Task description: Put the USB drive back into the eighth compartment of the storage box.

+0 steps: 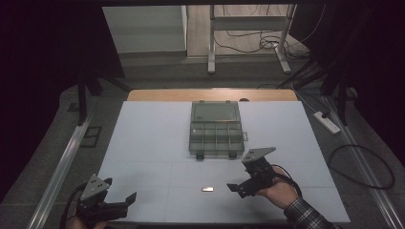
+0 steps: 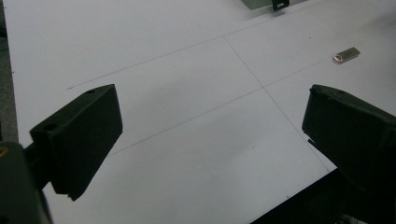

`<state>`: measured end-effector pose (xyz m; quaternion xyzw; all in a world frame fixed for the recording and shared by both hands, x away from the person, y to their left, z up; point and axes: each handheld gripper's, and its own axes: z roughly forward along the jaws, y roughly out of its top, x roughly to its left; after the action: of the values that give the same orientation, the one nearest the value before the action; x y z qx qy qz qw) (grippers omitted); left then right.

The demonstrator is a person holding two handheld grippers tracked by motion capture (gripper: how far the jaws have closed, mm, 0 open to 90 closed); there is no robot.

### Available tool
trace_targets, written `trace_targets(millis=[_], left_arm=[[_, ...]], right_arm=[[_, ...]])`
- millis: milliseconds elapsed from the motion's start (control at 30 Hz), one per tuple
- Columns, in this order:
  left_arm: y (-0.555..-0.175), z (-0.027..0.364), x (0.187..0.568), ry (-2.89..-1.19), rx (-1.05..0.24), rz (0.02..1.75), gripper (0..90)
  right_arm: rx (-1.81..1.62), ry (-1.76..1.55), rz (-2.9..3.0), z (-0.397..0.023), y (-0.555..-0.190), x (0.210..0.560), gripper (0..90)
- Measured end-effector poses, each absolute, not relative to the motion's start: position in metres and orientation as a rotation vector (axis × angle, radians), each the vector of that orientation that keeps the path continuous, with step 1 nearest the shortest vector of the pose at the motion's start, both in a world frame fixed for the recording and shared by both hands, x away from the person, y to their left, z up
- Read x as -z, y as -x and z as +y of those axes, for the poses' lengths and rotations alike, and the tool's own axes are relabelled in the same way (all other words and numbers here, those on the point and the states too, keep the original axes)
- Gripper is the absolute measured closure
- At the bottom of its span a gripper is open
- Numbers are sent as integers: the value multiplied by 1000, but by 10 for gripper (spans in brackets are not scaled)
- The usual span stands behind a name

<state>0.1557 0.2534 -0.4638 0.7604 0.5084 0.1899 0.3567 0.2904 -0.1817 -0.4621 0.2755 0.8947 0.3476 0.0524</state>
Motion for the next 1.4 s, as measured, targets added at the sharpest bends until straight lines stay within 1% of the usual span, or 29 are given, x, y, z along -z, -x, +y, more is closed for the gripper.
trace_targets(millis=[600, 1400], left_arm=[[-156, 254, 464, -1962, -488, 1310, 52], [-155, 254, 464, -1963, -489, 1305, 52]], right_arm=[[-898, -815, 2781, -145, -296, 471, 0], [-755, -678, 2872, -96, -295, 492, 0]])
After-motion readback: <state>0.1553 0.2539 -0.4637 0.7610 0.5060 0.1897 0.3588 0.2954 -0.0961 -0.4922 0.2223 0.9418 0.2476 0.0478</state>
